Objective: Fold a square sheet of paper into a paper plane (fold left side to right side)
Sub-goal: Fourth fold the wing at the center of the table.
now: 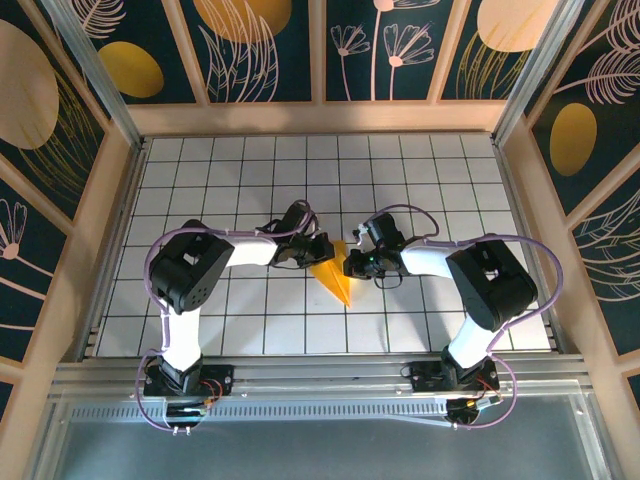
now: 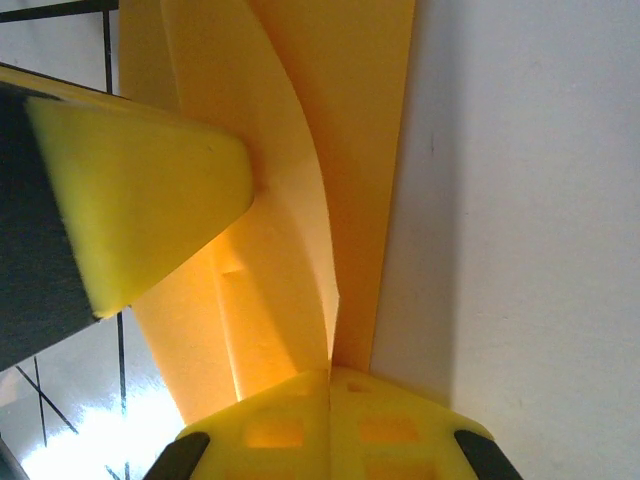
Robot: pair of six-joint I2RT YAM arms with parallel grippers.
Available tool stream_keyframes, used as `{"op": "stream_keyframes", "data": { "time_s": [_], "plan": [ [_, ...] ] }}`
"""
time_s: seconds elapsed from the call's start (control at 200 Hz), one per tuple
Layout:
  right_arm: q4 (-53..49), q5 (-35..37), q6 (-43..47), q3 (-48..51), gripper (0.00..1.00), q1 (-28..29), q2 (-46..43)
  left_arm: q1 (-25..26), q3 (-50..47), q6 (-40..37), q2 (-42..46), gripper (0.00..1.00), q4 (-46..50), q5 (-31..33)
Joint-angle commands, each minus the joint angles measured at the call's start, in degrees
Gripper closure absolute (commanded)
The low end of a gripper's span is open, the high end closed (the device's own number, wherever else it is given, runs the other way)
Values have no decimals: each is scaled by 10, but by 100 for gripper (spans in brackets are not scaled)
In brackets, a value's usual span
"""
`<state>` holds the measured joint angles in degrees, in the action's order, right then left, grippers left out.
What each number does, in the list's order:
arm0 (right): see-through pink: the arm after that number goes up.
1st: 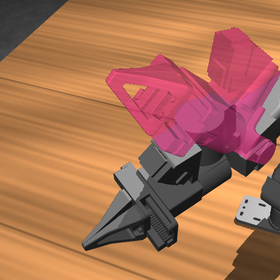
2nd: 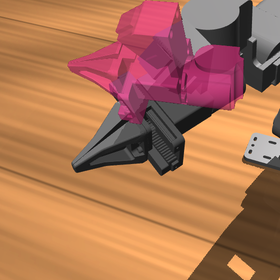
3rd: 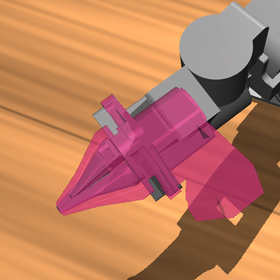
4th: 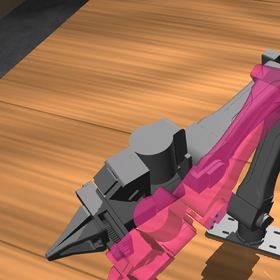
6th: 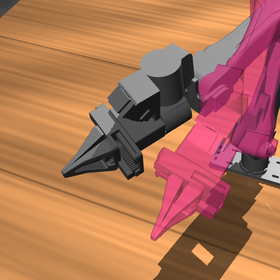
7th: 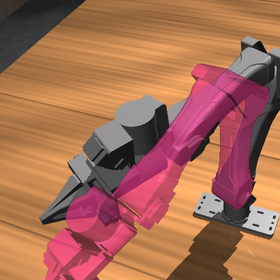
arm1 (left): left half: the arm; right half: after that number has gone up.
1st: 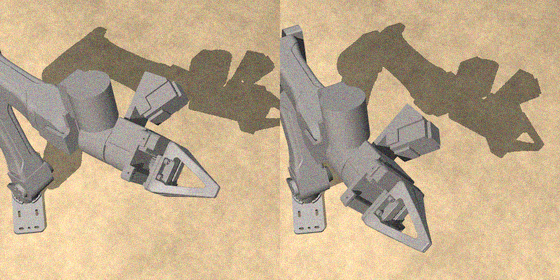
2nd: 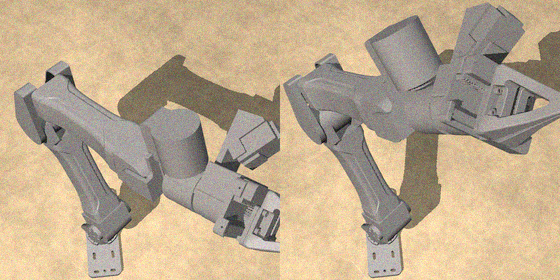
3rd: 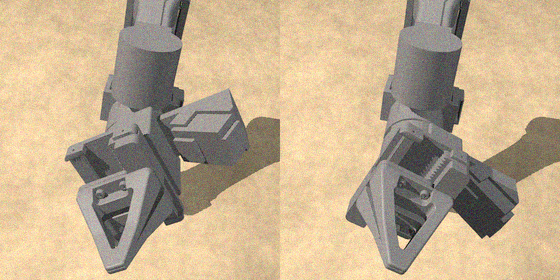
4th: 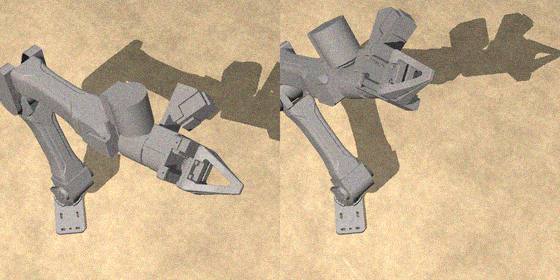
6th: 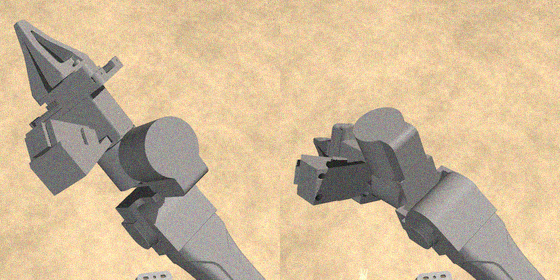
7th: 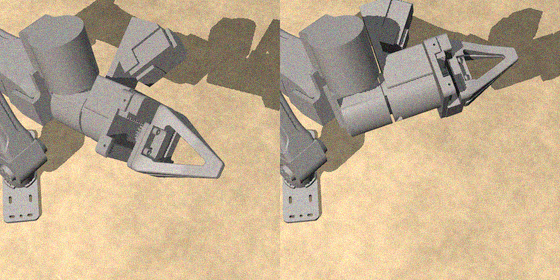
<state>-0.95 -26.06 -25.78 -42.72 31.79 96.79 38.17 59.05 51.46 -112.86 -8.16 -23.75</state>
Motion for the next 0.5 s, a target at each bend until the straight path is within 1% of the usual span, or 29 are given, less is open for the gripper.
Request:
{"op": "stream_keyframes", "data": {
  "time_s": [0.0,0.14,0.295,0.495],
  "plan": [
    [-60,41,14,8,100,-2,27,1,-5,-7,-18,100,16,10],
    [-60,38,14,7,100,-1,23,1,-10,-9,-22,100,26,25],
    [-54,24,8,2,100,-1,12,1,-19,-5,-24,100,24,23],
    [-42,-1,-7,-21,86,-1,-13,1,-25,-3,-23,100,25,26]
  ]
}}
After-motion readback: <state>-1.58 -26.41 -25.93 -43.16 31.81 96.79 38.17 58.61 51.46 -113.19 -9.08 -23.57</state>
